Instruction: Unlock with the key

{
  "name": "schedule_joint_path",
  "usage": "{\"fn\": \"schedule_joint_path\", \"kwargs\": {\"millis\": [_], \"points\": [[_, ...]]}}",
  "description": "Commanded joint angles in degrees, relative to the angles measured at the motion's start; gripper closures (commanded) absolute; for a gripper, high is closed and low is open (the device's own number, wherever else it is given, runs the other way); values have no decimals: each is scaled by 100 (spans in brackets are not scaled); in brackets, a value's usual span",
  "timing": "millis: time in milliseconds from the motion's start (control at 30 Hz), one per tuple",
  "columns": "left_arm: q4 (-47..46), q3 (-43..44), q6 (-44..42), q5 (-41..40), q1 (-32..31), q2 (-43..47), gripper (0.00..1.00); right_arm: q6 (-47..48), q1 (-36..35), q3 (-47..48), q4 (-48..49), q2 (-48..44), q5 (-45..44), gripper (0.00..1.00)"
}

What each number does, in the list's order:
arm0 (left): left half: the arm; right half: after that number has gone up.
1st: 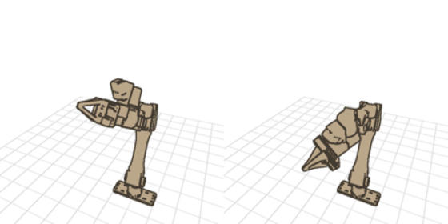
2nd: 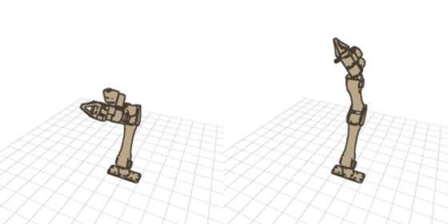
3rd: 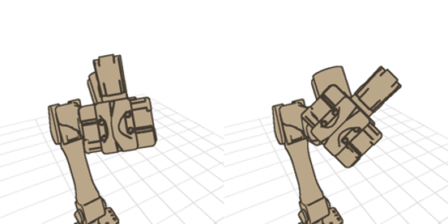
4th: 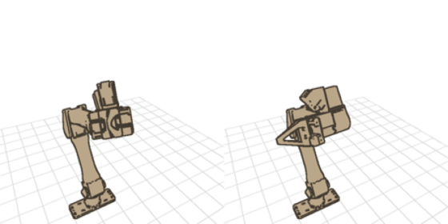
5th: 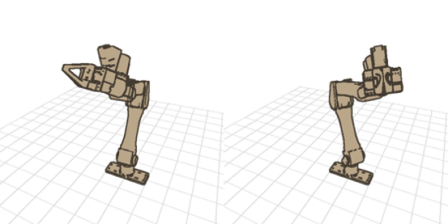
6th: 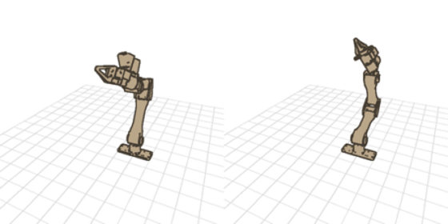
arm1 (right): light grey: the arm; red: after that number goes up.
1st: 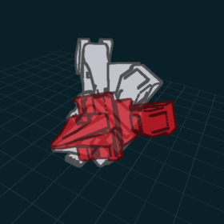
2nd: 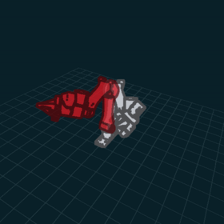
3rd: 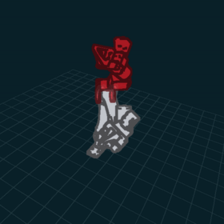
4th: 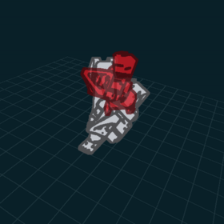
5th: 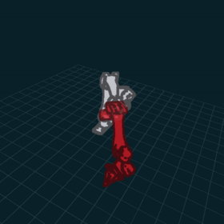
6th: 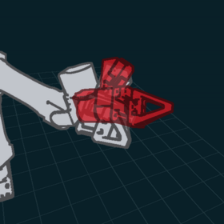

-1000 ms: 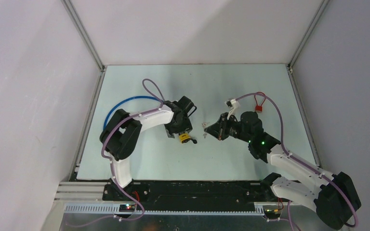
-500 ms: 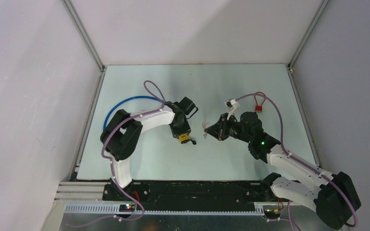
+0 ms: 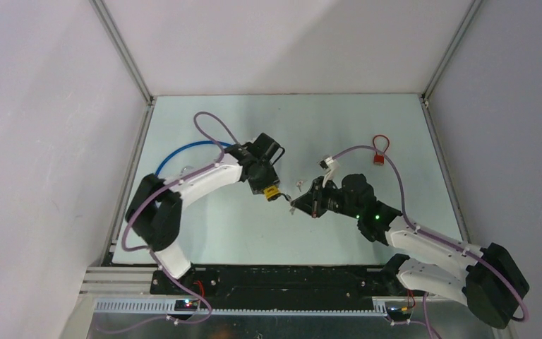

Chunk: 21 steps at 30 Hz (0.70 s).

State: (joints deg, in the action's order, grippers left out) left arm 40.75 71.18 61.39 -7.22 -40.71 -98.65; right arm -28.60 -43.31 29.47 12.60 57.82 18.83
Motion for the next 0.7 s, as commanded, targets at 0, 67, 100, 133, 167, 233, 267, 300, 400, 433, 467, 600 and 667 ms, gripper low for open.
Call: {"fn": "schedule_joint_path", "kwargs": {"millis": [0,67,100,133,167,233,267,300,400,433,467,600,667], "points": [[-48,159,251,74,3,753,100,-101,-303,-87,622,224,-286,100],[-45,174,265,106,3,918,100,-145,-404,-90,733,372,-387,100],[-44,180,263,136,6,1012,100,-196,-432,-91,820,476,-448,100],[-43,191,269,148,4,1057,100,-228,-468,-91,861,524,-475,100],[-46,202,269,179,9,1148,100,-289,-481,-87,942,628,-547,100],[-47,222,290,207,9,1263,100,-379,-519,-88,1058,764,-633,100],[-48,224,298,214,5,1297,100,-408,-527,-85,1094,804,-670,100],[-54,231,305,226,0,1358,100,-466,-528,-87,1152,870,-687,100],[-50,228,335,239,-7,1486,100,-565,-529,-82,1262,978,-803,100],[-54,225,338,243,-7,1505,100,-598,-525,-82,1280,991,-833,100],[-55,218,343,249,-7,1530,100,-614,-527,-82,1304,1004,-893,100],[-89,196,364,308,-14,1587,100,-715,-506,-82,1414,1012,-973,100],[-110,175,379,337,-20,1601,100,-734,-486,-84,1488,1002,-965,100]]}}
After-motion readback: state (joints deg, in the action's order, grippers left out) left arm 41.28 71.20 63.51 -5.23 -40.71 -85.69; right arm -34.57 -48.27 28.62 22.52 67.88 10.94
